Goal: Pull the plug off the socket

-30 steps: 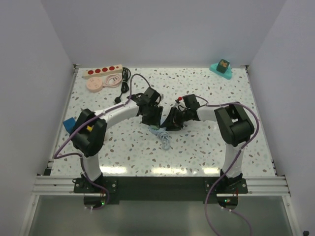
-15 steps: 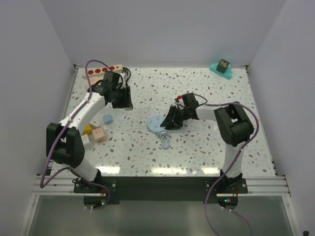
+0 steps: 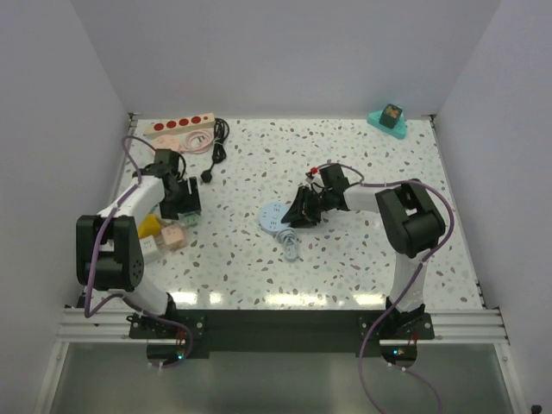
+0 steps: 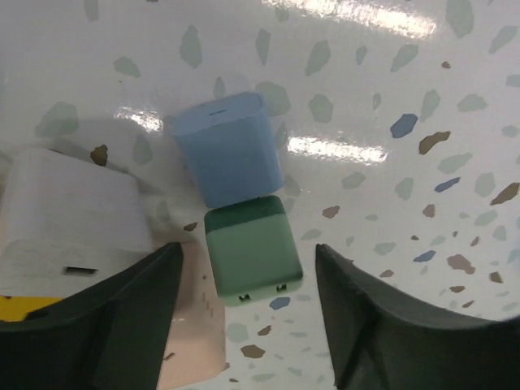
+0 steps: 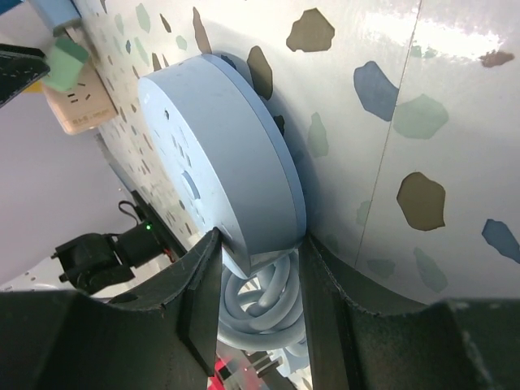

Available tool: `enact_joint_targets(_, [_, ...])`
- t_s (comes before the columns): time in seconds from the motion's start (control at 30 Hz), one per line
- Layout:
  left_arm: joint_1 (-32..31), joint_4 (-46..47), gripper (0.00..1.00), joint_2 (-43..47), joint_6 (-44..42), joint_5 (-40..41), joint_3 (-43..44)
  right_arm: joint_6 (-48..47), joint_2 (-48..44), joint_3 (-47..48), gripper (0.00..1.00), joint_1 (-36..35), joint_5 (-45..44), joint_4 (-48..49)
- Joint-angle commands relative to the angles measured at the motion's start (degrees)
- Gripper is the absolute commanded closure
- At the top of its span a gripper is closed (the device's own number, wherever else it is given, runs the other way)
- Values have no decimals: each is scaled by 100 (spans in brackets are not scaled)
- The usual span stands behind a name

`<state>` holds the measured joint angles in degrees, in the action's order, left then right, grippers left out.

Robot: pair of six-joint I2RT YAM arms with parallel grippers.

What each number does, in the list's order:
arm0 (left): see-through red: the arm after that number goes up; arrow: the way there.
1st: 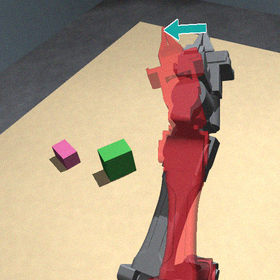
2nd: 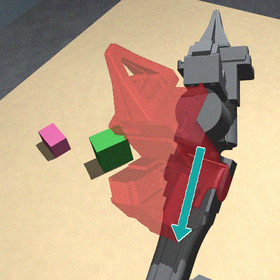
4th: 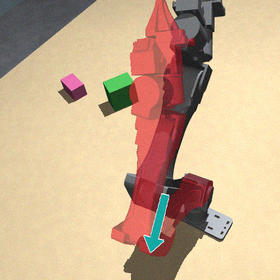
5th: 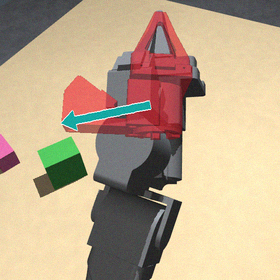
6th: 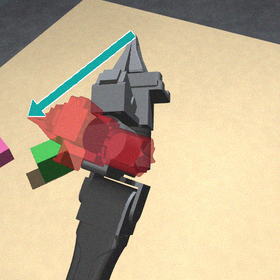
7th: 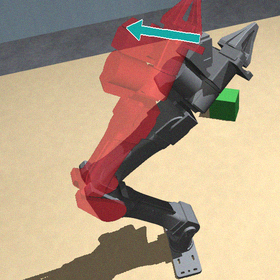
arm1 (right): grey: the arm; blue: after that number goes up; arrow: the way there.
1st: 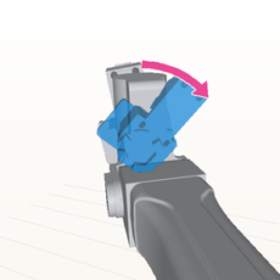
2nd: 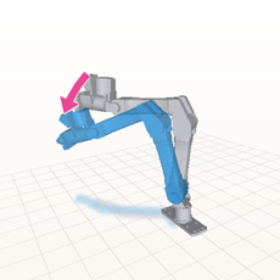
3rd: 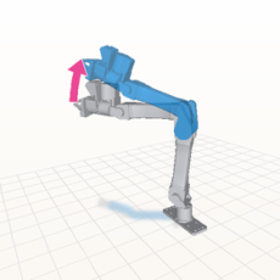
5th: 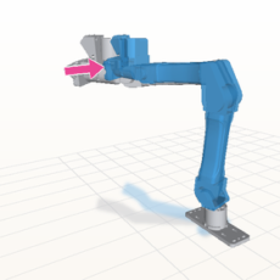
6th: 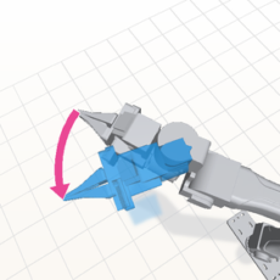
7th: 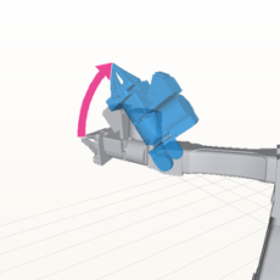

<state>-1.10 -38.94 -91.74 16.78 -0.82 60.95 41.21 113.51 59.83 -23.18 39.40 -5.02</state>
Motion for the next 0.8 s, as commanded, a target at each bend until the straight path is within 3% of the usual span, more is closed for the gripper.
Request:
enact_joint_targets(0.0, [5,185,24,359,36,249,-56,-904,593,-376,100,42,-1752,-1423])
enact_joint_targets(0.13, [-4,255,0,561,159,144,-48,-957,602,-332,100,15,-1514,-1388])
enact_joint_targets(0.3, [-153,623,0,974,116,-936,13,-939,637,-253,100,-29,-1049,-1309])
enact_joint_targets(0.5, [-1329,852,0,509,97,-1886,329,-650,874,72,98,-134,-469,-1151])
enact_joint_targets(0.53, [-1636,905,0,413,194,-2026,347,-615,900,212,80,-195,-259,-1159])
enact_joint_targets(0.6, [-1883,1176,0,254,378,-2141,339,-562,857,327,56,-257,-169,-1194])
enact_joint_targets(0.67, [-2261,1335,0,183,589,-2168,374,-492,717,424,25,-292,-405,-1326])
enact_joint_targets(0.73, [-2638,1389,0,131,678,-2063,523,-368,357,476,1,-231,-791,-1615])
enact_joint_targets(0.77, [-2771,1380,0,52,678,-2045,584,-290,234,485,1,-196,-1202,-1721])
